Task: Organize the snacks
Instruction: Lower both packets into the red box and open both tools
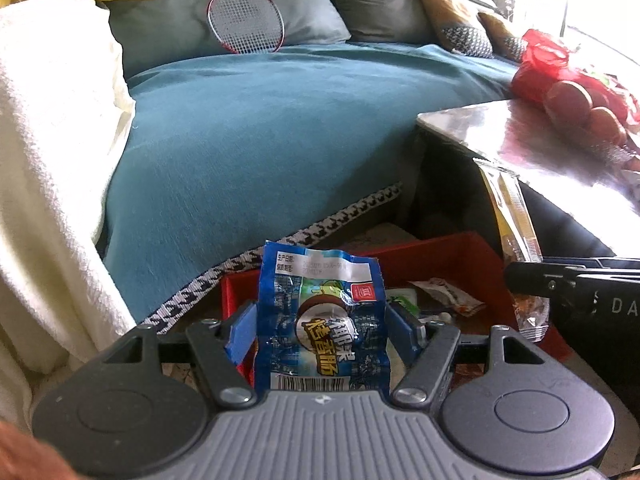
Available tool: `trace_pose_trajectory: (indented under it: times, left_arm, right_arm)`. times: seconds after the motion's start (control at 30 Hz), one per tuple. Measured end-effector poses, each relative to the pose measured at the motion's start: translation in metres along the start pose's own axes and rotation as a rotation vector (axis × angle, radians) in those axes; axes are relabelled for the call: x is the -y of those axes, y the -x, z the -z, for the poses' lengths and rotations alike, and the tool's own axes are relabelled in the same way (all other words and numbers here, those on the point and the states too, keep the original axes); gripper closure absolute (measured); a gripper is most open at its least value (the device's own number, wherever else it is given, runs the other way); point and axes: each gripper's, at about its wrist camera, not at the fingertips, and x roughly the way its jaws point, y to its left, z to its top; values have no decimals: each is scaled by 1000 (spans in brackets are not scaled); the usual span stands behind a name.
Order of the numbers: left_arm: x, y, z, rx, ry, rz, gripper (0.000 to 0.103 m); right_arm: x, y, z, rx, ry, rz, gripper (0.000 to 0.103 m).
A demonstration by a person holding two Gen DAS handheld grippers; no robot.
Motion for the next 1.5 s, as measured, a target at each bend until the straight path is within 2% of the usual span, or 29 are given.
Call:
trace_pose_trajectory:
  times: [0.3, 0.87, 1.03, 1.23, 1.5]
  left_arm:
    - [-2, -25, 1, -48, -9, -30, 42]
    - [4, -47, 14, -115, -40, -41, 42]
    - [4, -52, 18, -134, -45, -42, 42]
    - [9, -60, 24, -181, -59, -35, 41]
    - [10, -64, 26, -211, -69, -51, 40]
  right_arm:
    - [2, -31, 5, -77, 5, 27, 66]
    - [6, -65, 20, -193, 0, 57, 65]
    - [7, -71, 26, -219, -4, 60, 60]
    - [5, -74, 30, -233, 9, 54, 53]
    - [7, -68, 31, -216, -1, 52, 52]
